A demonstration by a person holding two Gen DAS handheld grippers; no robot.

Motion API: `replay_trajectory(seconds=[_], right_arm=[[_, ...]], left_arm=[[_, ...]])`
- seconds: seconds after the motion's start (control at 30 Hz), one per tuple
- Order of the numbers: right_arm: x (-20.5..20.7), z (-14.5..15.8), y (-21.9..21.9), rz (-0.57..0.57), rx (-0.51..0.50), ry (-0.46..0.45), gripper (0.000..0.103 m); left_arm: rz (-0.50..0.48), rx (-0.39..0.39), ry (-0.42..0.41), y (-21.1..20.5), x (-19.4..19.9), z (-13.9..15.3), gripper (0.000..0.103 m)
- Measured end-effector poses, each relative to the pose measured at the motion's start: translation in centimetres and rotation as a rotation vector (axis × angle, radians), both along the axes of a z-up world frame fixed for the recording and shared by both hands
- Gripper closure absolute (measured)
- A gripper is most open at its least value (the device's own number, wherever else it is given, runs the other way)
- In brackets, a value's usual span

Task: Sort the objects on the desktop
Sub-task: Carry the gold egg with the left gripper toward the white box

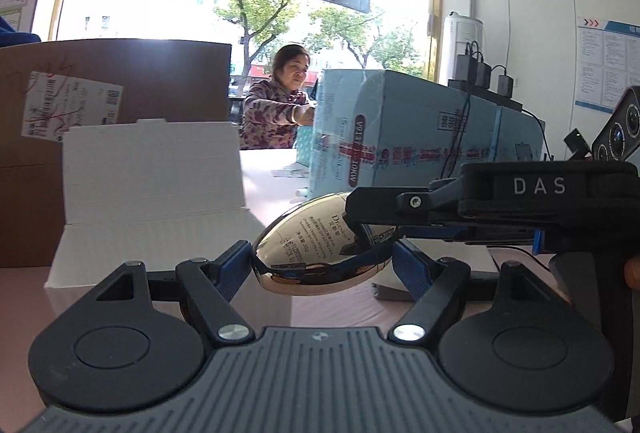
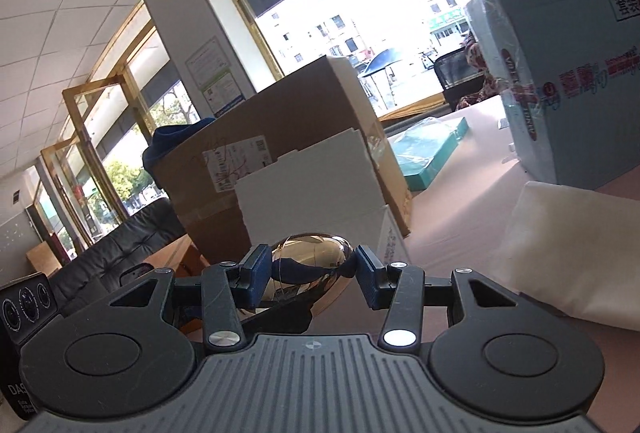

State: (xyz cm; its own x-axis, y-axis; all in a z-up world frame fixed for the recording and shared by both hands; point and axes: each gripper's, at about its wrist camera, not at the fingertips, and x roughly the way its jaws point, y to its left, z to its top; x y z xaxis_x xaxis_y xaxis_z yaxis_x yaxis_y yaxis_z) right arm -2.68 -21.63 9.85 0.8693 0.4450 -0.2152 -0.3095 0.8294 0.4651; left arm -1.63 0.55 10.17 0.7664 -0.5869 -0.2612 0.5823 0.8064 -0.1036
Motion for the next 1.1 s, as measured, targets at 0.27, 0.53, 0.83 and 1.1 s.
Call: replay_trajectory(seconds=[0.27, 0.53, 0.83, 1.1], right_arm=[[1.8, 0.0, 4.4, 0.095, -0.008, 0.002, 0.060], [3.3, 0.1, 6.2, 0.135, -0.007, 0.002, 0.060], [5.7, 1.0, 6.4, 0.126, -0.024, 0.006, 0.060], [8.7, 2.0, 6.3, 0.120, -0.037, 0.015, 0.060]], left_arm=[[0.094, 0.002, 0.009, 4.3, 0.1, 0.0, 0.028], [0.135, 0.003, 0.018, 5.9, 1.0, 0.1, 0.028], [0.129, -0.017, 0.027, 5.9, 3.7, 0.6, 0.028], [0.129, -0.033, 0.044, 5.7, 6.8, 1.3, 0.028]])
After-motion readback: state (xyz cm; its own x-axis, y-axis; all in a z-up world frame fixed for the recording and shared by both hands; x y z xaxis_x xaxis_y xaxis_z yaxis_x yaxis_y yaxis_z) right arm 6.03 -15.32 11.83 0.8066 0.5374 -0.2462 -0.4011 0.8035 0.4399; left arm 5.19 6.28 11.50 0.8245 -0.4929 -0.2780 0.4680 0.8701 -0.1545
